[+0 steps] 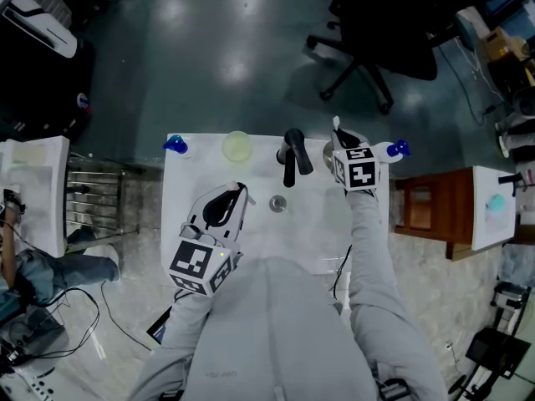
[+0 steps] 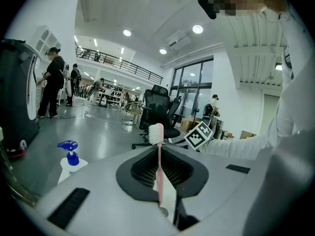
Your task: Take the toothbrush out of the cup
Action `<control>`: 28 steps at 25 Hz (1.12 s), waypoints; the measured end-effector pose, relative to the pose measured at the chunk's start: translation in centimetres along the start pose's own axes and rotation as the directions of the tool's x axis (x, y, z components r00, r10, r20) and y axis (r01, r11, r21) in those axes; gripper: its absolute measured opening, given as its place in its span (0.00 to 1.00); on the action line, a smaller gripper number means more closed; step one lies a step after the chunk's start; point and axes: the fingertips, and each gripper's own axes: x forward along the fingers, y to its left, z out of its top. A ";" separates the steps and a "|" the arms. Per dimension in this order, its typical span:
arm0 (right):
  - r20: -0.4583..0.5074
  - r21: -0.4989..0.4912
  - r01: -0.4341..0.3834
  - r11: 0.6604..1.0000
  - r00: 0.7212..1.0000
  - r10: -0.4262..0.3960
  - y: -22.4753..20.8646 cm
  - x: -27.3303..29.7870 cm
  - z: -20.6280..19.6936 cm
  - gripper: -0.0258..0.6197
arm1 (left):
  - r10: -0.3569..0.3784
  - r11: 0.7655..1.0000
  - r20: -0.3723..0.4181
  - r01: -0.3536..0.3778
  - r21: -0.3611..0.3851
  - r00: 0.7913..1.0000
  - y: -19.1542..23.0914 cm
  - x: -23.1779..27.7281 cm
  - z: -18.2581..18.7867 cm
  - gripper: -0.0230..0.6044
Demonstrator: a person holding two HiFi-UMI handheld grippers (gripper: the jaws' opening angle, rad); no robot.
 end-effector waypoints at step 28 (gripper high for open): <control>0.351 0.002 -0.015 1.000 0.936 0.013 3.7 -14.2 7.7 0.09 | -0.043 0.996 0.091 0.036 0.077 0.995 -2.6 -2.6 2.6 0.09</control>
